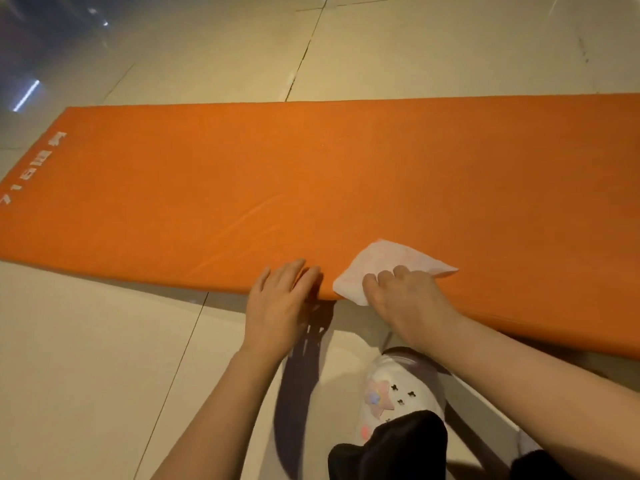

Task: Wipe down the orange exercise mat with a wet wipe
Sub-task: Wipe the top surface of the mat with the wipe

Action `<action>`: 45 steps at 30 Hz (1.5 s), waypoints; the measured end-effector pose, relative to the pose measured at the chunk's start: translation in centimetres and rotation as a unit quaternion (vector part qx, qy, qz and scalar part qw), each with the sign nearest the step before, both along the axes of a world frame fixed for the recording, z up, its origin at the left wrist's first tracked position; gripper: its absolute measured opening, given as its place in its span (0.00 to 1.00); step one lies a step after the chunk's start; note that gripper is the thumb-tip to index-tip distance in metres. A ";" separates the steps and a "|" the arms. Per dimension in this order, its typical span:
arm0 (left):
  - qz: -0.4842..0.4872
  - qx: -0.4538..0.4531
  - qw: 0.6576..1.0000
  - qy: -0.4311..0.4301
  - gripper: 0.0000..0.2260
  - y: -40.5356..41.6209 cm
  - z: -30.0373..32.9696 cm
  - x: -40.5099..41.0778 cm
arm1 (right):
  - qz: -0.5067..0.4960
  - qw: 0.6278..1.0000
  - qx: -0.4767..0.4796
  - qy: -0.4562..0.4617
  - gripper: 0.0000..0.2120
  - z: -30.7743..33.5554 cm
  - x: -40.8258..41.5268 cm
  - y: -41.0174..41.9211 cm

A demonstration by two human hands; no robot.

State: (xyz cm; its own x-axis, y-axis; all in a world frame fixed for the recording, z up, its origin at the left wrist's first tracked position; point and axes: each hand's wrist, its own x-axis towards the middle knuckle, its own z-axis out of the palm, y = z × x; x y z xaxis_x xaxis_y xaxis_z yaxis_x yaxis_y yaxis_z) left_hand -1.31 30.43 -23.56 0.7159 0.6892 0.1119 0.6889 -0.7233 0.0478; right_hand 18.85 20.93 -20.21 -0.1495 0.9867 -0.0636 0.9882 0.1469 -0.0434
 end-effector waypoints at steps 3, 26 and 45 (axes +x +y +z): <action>-0.024 -0.007 0.998 0.049 0.24 -0.4 -2.3 0.6 | 0.012 0.996 -0.091 0.014 0.18 -1.9 1.2 -2.4; -0.155 -0.099 0.956 0.229 0.46 -2.3 -6.7 6.7 | -0.394 0.883 -0.222 0.126 0.25 -5.8 17.6 -19.1; -0.144 -0.022 0.984 0.100 0.24 -1.4 1.0 6.1 | -0.283 0.956 0.057 0.055 0.26 -2.6 19.7 -19.7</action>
